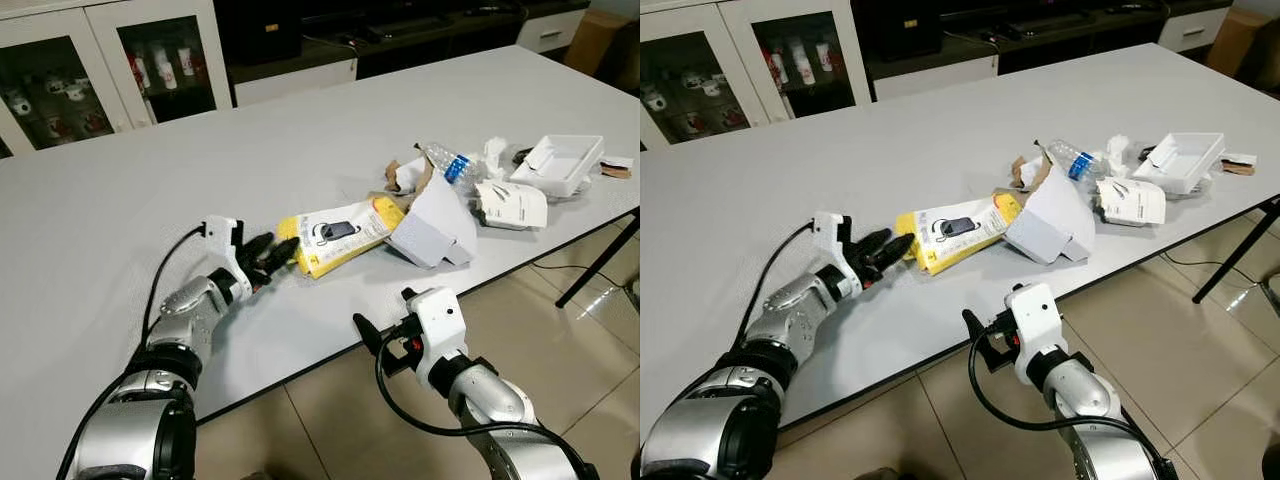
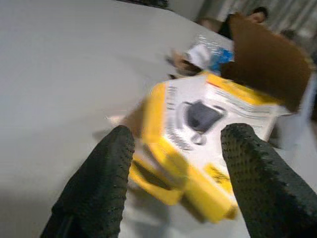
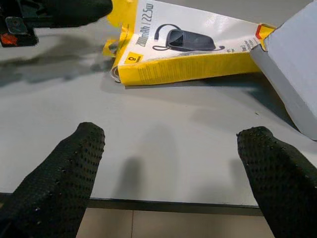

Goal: Picking trash to rubbish bin

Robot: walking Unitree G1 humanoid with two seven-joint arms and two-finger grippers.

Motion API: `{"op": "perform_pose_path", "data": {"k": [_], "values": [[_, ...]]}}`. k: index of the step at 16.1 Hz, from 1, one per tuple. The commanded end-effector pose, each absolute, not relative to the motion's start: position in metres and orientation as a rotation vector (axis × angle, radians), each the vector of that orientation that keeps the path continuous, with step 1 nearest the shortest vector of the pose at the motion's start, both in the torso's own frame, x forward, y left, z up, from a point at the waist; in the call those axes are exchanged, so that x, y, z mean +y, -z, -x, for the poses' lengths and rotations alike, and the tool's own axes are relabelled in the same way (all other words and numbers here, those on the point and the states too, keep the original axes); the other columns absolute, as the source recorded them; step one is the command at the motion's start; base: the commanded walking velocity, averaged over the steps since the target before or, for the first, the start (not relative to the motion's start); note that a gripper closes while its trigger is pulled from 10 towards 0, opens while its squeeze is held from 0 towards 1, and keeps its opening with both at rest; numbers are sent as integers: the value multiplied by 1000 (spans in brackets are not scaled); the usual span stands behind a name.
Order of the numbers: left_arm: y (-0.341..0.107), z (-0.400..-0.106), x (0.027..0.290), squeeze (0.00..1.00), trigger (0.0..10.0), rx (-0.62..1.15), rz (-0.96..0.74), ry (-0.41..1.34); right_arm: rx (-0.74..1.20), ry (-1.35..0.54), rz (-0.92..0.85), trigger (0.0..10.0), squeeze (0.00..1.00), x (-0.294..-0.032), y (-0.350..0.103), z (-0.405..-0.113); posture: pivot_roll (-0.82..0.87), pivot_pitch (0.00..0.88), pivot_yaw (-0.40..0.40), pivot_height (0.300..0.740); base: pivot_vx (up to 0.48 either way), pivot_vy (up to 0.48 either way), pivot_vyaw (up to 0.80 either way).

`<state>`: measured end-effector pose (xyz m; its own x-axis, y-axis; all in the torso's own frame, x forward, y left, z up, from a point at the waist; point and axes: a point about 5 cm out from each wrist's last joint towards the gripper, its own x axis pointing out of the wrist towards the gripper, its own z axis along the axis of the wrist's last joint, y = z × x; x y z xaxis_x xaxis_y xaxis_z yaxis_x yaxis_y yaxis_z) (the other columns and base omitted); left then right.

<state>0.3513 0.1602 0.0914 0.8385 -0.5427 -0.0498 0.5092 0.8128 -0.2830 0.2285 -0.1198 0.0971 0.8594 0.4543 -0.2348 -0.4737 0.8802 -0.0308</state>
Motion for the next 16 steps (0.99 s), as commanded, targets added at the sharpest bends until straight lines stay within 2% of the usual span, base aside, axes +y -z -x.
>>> {"op": "perform_pose_path", "data": {"k": [1,6,10,16], "values": [[-98,-355,165,1000,10000,102,214,536,212,-475,92,10000,0,-123,-99,-227,-154,17,55,740,0,0,0],[-98,-356,155,1000,10000,109,247,578,214,-469,98,10000,0,-126,-100,-226,-170,25,57,740,0,0,0],[-100,-360,145,1000,10000,124,254,590,227,-459,111,10000,0,-134,-103,-212,-230,57,65,740,0,0,0],[-105,-367,147,1000,10000,150,259,534,256,-458,115,10000,0,-138,-109,-191,-310,129,70,740,0,0,0]]}}
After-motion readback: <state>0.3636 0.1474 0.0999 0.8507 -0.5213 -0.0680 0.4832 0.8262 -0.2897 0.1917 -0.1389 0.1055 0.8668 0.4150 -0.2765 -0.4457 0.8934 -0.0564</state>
